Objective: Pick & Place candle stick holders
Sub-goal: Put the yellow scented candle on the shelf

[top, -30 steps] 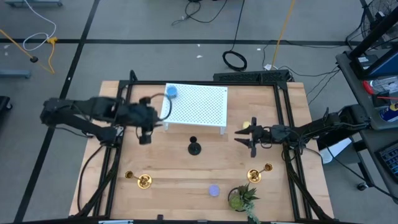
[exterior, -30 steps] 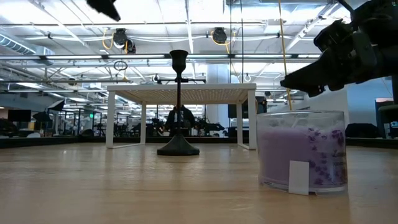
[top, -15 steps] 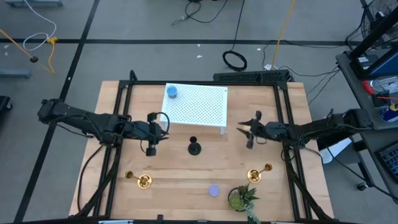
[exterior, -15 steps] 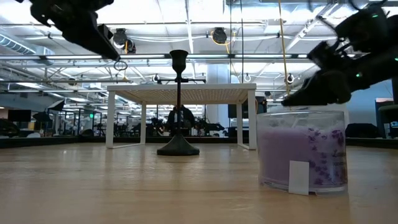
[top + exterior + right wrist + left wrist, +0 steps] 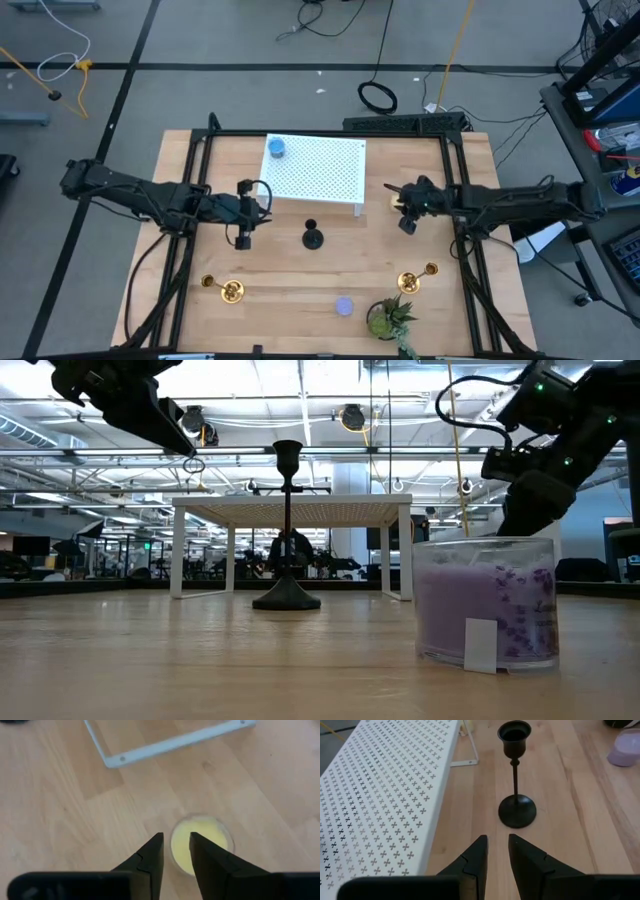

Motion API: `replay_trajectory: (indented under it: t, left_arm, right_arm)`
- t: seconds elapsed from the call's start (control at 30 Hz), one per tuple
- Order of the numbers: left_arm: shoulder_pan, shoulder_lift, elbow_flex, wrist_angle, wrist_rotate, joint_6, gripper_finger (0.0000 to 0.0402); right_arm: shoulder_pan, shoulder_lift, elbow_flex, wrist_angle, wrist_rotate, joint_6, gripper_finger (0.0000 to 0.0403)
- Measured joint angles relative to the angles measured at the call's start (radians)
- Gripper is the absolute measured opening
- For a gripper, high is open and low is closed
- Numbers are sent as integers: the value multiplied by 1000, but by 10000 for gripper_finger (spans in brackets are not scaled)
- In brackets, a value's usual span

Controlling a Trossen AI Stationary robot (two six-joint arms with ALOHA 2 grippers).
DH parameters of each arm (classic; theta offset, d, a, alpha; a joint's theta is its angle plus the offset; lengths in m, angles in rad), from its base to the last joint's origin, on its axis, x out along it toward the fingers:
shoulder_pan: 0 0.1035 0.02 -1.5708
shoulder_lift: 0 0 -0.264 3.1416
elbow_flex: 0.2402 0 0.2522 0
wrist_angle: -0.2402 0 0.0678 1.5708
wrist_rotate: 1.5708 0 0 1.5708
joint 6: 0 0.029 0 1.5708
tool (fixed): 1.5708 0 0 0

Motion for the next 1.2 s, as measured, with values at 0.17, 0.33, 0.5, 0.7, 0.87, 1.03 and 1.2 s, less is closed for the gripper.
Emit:
replay_trajectory:
  t: [0.17,0.33,0.5,0.7,0.87,1.03,1.2]
  left_arm:
    - [-1,0,0,-1,5,2,85]
    - [-1,0,0,-1,11,22,85]
    - [-1,0,0,-1,12,21,85]
    - [-1,0,0,-1,13,18,85]
    - [-1,0,0,0,13,18,85]
    - [-1,0,0,0,14,13,85]
    - [-1,0,0,0,14,9,85]
  right_arm:
    - [0,0,-69,46,3,-3,81]
    - [0,-2,-119,140,7,-39,74]
    - [0,-1,-125,164,6,-145,46]
    - [0,0,-126,162,1,-179,18]
    - [-2,0,-127,159,4,-180,41]
    - [-2,1,-128,154,27,-221,83]
    - [-2,1,-128,155,29,-226,79]
